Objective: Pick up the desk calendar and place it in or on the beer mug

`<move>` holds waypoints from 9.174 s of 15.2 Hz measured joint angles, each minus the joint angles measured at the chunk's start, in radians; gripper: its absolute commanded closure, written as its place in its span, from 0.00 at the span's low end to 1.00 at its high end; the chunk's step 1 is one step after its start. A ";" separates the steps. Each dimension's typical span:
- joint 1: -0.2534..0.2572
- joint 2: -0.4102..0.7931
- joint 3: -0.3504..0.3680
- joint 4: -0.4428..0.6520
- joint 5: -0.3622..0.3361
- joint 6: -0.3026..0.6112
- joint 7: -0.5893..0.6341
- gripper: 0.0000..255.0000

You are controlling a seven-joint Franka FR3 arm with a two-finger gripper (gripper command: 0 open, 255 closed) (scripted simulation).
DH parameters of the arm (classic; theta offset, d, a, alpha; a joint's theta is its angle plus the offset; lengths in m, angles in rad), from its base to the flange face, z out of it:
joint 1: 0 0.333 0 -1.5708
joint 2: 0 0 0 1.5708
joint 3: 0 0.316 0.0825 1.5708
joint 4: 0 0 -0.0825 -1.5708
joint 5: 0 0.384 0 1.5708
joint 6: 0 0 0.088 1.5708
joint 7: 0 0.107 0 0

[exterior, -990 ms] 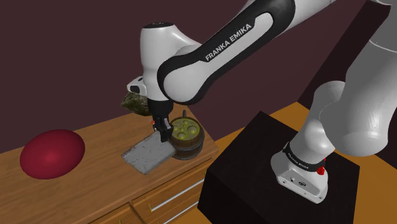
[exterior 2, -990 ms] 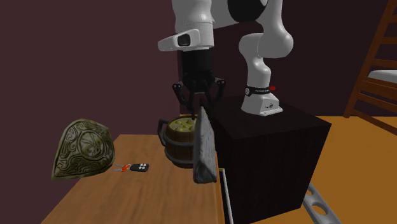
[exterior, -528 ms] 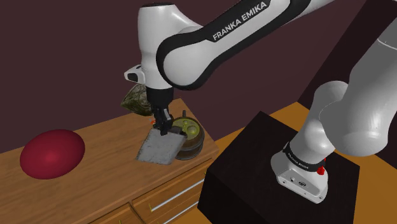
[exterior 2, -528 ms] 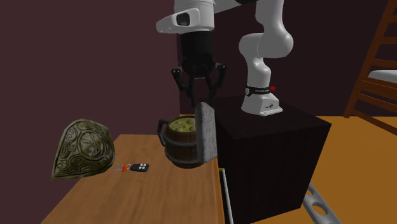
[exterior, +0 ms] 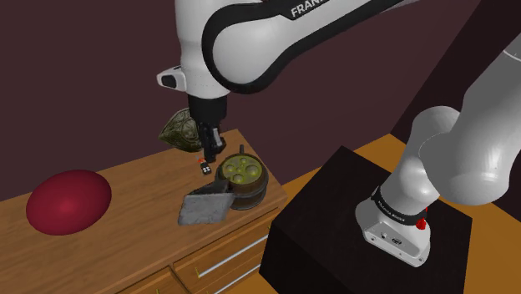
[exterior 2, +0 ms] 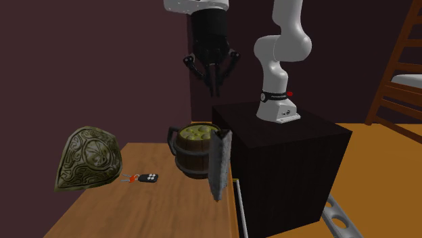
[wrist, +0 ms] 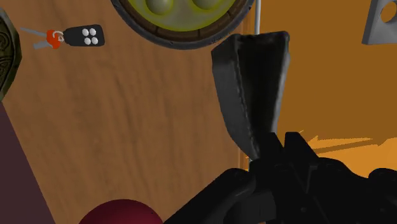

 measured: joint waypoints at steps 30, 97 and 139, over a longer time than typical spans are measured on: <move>0.137 0.574 0.012 0.294 -0.278 0.123 0.145 0.00; -0.779 1.050 0.410 0.390 1.106 0.078 -0.923 1.00; -0.705 1.194 0.332 0.596 0.996 -0.039 -0.872 1.00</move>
